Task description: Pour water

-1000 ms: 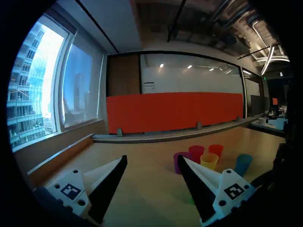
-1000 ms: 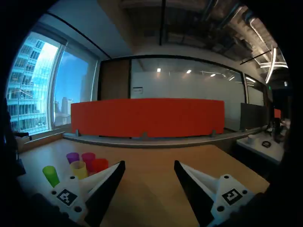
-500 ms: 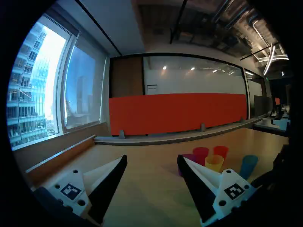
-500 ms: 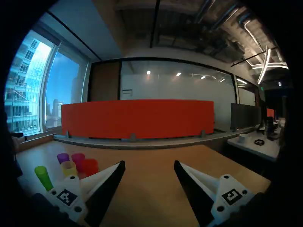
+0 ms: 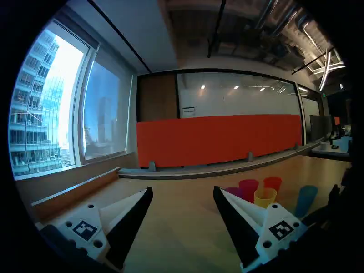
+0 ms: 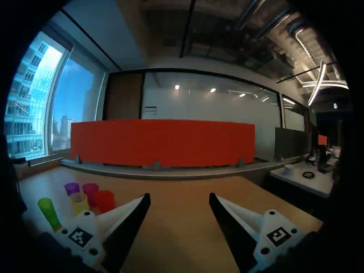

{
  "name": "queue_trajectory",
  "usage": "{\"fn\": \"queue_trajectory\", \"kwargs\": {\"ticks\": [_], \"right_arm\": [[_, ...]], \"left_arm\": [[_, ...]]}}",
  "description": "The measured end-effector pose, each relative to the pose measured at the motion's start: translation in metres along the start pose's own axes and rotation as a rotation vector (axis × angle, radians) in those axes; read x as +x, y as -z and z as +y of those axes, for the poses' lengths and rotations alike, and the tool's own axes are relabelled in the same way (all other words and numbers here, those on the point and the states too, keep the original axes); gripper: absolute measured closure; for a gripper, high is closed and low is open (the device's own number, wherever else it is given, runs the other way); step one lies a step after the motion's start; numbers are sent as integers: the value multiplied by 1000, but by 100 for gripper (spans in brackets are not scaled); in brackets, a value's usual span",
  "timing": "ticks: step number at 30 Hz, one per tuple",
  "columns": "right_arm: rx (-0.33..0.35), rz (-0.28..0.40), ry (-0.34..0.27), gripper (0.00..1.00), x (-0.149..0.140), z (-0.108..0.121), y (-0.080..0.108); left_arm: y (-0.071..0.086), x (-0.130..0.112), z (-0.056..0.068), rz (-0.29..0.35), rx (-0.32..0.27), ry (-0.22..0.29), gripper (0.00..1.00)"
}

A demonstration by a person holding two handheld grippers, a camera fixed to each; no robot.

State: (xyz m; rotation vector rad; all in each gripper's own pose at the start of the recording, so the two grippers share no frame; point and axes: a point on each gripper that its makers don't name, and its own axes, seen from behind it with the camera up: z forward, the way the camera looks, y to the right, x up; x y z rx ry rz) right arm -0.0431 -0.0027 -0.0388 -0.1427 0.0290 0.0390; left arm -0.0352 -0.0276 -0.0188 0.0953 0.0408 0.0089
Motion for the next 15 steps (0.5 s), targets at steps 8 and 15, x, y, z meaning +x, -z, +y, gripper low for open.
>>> {"fn": "queue_trajectory", "kwargs": {"ticks": [8,15], "right_arm": [[-16,-16,-3,0,-6,5,0],[-31,-28,-5,0,-12,11,2]], "left_arm": [[-2,-19,1,-5,6,14,1],[-3,-25,0,-5,15,9,2]]}}
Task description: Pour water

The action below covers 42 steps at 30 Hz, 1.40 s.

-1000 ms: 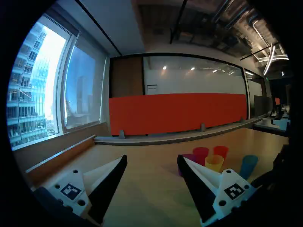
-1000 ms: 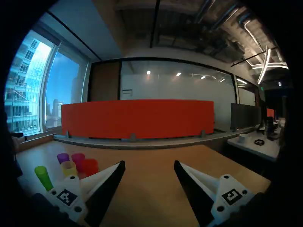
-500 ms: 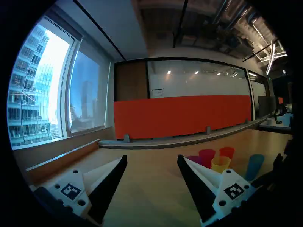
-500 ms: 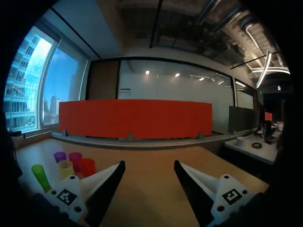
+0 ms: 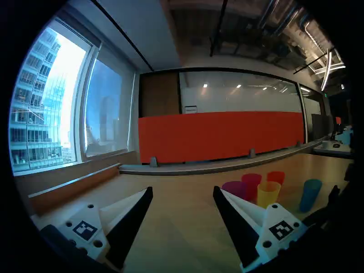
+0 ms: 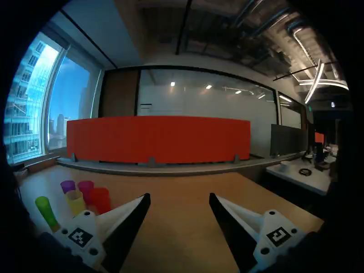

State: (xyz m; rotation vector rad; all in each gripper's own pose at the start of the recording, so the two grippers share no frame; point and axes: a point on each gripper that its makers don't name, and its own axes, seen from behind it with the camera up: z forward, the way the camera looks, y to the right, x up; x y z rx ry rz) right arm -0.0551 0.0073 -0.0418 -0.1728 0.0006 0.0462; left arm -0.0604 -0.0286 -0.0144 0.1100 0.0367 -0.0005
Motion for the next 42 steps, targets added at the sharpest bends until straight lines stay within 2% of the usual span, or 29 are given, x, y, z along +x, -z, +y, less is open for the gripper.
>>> {"fn": "queue_trajectory", "kwargs": {"ticks": [21,42], "right_arm": [[-14,-7,11,0,0,6,-2],[-23,-8,-13,0,-1,13,2]], "left_arm": [[-5,-13,9,11,-6,25,2],[-5,-23,14,-8,-36,57,1]]}}
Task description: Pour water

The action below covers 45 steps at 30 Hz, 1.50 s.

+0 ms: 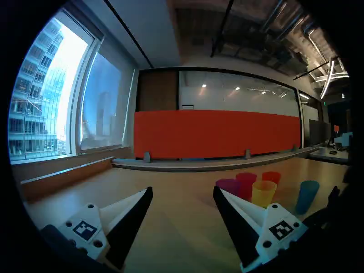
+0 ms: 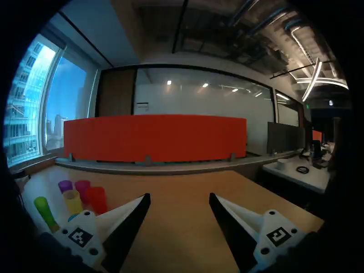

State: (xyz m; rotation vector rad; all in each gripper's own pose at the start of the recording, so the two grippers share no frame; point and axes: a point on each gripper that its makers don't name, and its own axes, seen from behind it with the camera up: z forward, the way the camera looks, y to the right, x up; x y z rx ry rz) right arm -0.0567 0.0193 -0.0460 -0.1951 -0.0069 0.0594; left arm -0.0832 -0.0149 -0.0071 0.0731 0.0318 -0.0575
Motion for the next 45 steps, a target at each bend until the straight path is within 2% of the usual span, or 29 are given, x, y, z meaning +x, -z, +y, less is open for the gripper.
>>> {"fn": "queue_trajectory", "kwargs": {"ticks": [6,23,30,39,45], "right_arm": [[-5,3,-3,0,1,4,2],[9,9,6,0,1,3,1],[27,40,24,0,10,1,2],[54,57,59,0,4,-5,-6],[77,67,53,0,-1,-13,-13]], "left_arm": [[-3,-5,1,-22,-3,-1,1],[-4,-5,1,-25,-13,-2,1],[-4,-5,1,-26,-13,-2,1],[-4,-5,1,-26,-13,-2,2],[-4,-6,2,-26,-13,-2,1]]}}
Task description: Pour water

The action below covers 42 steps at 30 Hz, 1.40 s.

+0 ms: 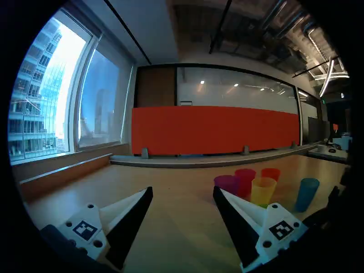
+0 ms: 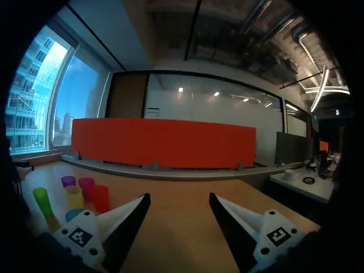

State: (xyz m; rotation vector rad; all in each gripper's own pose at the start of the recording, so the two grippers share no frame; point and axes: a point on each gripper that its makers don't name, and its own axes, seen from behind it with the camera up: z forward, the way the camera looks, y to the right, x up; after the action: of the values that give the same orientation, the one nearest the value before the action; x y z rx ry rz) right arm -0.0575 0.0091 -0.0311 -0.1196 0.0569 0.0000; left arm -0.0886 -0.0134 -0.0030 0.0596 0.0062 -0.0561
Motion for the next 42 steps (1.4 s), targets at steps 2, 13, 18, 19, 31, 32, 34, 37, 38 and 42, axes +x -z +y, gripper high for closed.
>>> {"fn": "queue_trajectory", "kwargs": {"ticks": [2,13,18,19,31,32,34,37,38,42], "right_arm": [[4,8,-10,0,-1,-2,-2],[23,16,-66,0,-16,-9,-14],[34,20,-90,0,-24,-11,-16],[36,20,-93,0,-26,-12,-17],[39,9,-45,0,-41,-17,-22],[37,9,-43,0,-42,-18,-22],[35,8,-43,0,-43,-18,-22],[33,6,-43,0,-44,-19,-22],[32,6,-43,0,-44,-19,-22],[28,7,-40,0,-45,-19,-23]], "left_arm": [[0,0,0,0,0,0,1],[1,0,0,0,0,0,1],[1,0,0,0,0,0,2],[1,0,0,0,0,0,1],[1,0,1,0,0,0,1],[1,0,1,0,0,0,1],[1,0,1,0,0,0,1],[1,0,1,0,0,0,1],[1,0,1,0,0,0,1],[1,0,1,0,0,0,1]]}}
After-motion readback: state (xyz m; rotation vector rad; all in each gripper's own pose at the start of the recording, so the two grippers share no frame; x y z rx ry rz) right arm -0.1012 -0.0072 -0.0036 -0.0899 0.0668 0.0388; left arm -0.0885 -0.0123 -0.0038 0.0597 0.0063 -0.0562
